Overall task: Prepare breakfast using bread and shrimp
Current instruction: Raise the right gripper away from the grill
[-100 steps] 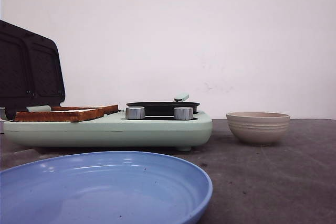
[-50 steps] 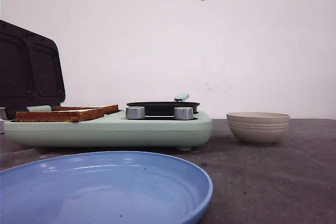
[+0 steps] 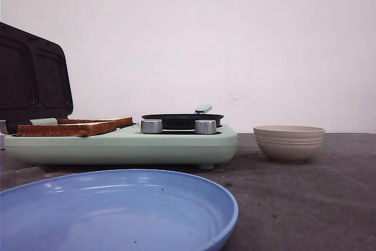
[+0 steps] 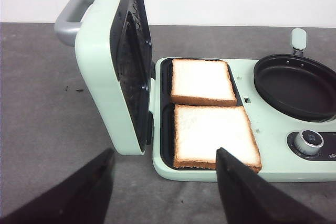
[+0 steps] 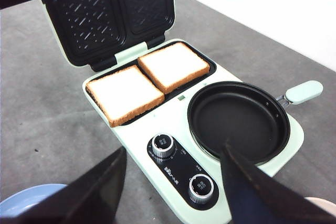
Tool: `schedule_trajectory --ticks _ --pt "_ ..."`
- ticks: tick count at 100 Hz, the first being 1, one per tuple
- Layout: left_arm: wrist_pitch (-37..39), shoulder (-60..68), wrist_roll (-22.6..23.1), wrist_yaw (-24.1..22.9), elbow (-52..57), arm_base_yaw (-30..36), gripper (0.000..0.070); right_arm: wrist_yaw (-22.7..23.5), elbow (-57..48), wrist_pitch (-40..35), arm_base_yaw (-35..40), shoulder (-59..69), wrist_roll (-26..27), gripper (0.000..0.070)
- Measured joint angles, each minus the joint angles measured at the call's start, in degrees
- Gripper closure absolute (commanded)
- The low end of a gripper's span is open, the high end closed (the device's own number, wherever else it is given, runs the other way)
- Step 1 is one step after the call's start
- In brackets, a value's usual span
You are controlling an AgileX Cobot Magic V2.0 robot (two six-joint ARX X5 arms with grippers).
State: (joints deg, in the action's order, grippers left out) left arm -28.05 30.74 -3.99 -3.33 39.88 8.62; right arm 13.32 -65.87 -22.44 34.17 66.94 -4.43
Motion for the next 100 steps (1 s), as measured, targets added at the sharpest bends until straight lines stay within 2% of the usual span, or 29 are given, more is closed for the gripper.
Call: schedule_trajectory --ticks 38,53,61,70,86,100 --pt "0.0 0.0 -0.1 0.0 0.0 0.0 0.0375 0.5 0.0 -4.2 0.0 0.0 1.4 0.0359" --pt "-0.1 0.0 -1.1 -1.2 0.0 0.0 0.0366 1.5 1.4 -1.7 0.0 -0.2 1.2 0.0359" --pt "-0.3 0.0 -1.4 -1.5 0.0 0.0 0.0291 1.7 5.0 -0.1 0.0 -1.3 1.2 0.0360" --pt "-1.0 0.0 -1.4 -3.3 0.0 0.0 0.0263 1.7 11.3 3.3 0.0 -3.3 1.4 0.0361" --pt "-1.2 0.0 -2.3 -5.7 0.0 0.0 0.0263 1.4 21.4 7.1 -0.3 -7.0 3.7 0.0362" --pt "0.0 0.4 -6.1 -6.0 0.0 0.0 0.0261 0.9 24.7 7.7 -0.5 -8.2 6.6 0.0362"
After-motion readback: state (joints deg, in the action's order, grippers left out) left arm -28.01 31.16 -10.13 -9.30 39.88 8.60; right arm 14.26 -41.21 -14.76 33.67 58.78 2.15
